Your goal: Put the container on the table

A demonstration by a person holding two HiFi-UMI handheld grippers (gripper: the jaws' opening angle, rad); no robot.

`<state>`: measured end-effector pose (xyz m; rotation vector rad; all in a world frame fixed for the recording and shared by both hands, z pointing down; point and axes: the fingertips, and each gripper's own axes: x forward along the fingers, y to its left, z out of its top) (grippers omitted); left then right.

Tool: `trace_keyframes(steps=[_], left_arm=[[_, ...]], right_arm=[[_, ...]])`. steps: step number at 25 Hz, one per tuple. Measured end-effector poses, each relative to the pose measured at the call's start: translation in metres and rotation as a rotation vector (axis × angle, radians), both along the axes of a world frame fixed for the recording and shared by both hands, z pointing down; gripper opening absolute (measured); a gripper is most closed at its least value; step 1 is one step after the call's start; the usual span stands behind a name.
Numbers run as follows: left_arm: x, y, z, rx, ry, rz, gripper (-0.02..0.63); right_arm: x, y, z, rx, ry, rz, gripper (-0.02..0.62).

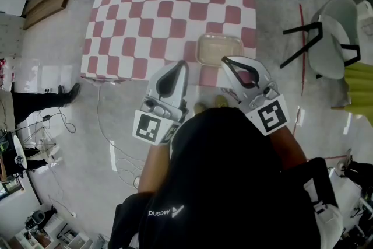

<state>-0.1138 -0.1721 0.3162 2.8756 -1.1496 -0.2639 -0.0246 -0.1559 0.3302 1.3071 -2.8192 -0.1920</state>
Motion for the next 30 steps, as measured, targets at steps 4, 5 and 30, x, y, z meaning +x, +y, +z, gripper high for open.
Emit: trace_keyframes(steps=[4,5,30], left_arm=[[0.001,-0.001,-0.005,-0.002,0.013,0.001,0.011],[0.001,-0.001,-0.004,-0.003,0.014,0.002,0.011],[0.005,-0.001,0.007,-0.015,-0.002,0.007,0.011]], right_arm=[[-0.002,0.001,-0.001,-0.005,-0.016,-0.004,0.003],[-0.002,0.001,-0.001,-0.008,-0.019,-0.003,0.003],[0.012,0.0,0.01,-0.033,-0.008,0.011,0.003]])
